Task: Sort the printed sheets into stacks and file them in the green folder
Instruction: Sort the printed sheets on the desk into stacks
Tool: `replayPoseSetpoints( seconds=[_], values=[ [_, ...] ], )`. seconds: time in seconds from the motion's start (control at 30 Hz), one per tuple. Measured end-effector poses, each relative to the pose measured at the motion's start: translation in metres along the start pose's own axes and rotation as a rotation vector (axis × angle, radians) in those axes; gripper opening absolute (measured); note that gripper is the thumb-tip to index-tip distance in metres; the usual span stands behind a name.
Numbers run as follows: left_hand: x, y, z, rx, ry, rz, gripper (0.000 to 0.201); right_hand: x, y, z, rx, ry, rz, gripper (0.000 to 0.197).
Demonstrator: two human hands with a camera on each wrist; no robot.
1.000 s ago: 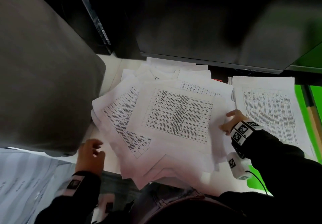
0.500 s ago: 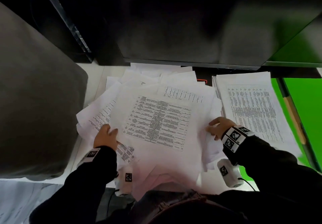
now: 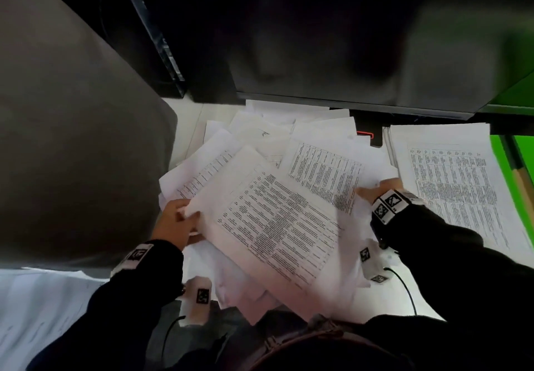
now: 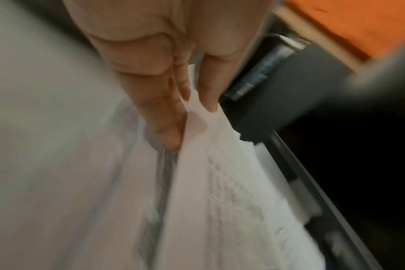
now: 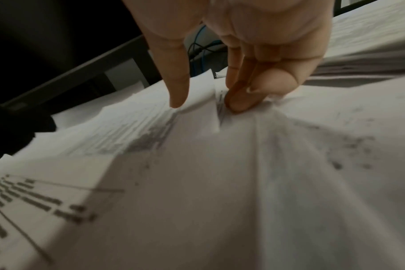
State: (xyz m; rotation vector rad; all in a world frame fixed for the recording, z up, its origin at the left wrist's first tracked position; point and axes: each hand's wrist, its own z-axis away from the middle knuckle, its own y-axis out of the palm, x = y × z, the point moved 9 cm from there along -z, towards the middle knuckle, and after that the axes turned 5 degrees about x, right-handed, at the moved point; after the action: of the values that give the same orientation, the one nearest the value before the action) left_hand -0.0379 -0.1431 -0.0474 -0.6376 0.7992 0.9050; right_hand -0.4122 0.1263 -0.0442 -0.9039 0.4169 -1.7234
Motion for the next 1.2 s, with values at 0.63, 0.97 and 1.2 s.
replayPoseSetpoints(
  seconds=[0.63, 0.97, 1.2],
  values=[
    [-0.001, 0.013, -0.016, 0.138, 0.116, -0.509, 0.019, 0.013, -0.025, 0.001, -0.028, -0.249, -0.001, 0.021],
    [-0.011, 0.054, -0.014, 0.156, 0.114, -0.655, 0.017, -0.011, -0.062, 0.018, -0.212, -0.222, 0.025, 0.012],
    [-0.037, 0.073, -0.003, 0.151, 0.187, -0.448, 0.015, -0.019, -0.036, 0.017, 0.084, -0.273, -0.375, 0.008]
  ],
)
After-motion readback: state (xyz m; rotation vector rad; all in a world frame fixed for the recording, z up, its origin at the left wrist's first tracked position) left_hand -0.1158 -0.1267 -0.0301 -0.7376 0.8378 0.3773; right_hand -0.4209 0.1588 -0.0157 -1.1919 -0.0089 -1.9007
